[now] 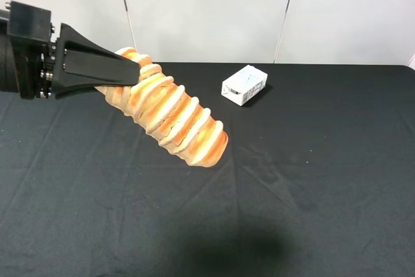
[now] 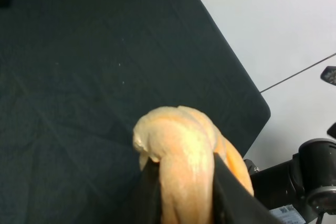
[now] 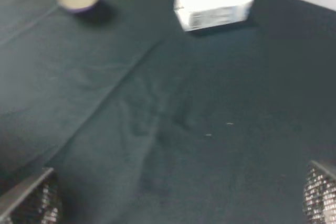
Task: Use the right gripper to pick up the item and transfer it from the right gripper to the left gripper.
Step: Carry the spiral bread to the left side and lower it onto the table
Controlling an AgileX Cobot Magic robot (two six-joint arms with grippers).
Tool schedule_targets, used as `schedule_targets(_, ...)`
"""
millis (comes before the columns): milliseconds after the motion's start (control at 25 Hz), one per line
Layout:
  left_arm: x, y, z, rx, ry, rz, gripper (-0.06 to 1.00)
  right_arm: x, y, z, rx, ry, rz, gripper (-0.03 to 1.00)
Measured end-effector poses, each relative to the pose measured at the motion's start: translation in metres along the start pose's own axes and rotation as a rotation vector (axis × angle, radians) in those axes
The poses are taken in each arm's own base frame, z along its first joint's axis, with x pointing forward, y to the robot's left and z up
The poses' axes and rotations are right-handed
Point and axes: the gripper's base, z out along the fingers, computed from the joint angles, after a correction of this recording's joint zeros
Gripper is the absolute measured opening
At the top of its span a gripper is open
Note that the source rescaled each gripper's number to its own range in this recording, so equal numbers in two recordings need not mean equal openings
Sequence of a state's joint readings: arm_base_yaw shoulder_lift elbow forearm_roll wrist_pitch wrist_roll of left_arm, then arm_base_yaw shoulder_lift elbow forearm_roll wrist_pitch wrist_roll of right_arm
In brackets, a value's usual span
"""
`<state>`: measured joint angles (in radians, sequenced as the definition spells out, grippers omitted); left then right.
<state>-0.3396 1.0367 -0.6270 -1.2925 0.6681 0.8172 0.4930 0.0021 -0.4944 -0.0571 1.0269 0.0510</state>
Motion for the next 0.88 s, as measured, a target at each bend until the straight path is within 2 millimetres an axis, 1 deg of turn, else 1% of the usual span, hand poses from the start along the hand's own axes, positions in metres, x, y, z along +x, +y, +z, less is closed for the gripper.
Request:
schedule_targets(160, 0.000, 0.000, 0.000, 0.000, 0.001, 0.000, 0.02, 0.001, 0.001, -0.002, 0.130, -0.007, 0.064, 1.00)
schedule_targets(320, 0.000, 0.000, 0.000, 0.000, 0.003, 0.002, 0.01, 0.001, 0.001, -0.002, 0.211, -0.007, 0.106, 1.00)
schedule_targets(600, -0.001, 0.001, 0.000, -0.012, -0.006, 0.004, 0.01, 0.001, 0.001, -0.002, 0.224, -0.007, 0.114, 1.00)
schedule_targets(680, -0.005, 0.000, -0.001, -0.024, -0.027, 0.006, 0.01, 0.001, 0.001, -0.002, 0.224, -0.007, 0.114, 1.00)
schedule_targets(880, -0.023, -0.008, -0.006, -0.049, -0.091, 0.052, 0.01, 0.001, 0.001, -0.002, 0.224, -0.007, 0.114, 1.00)
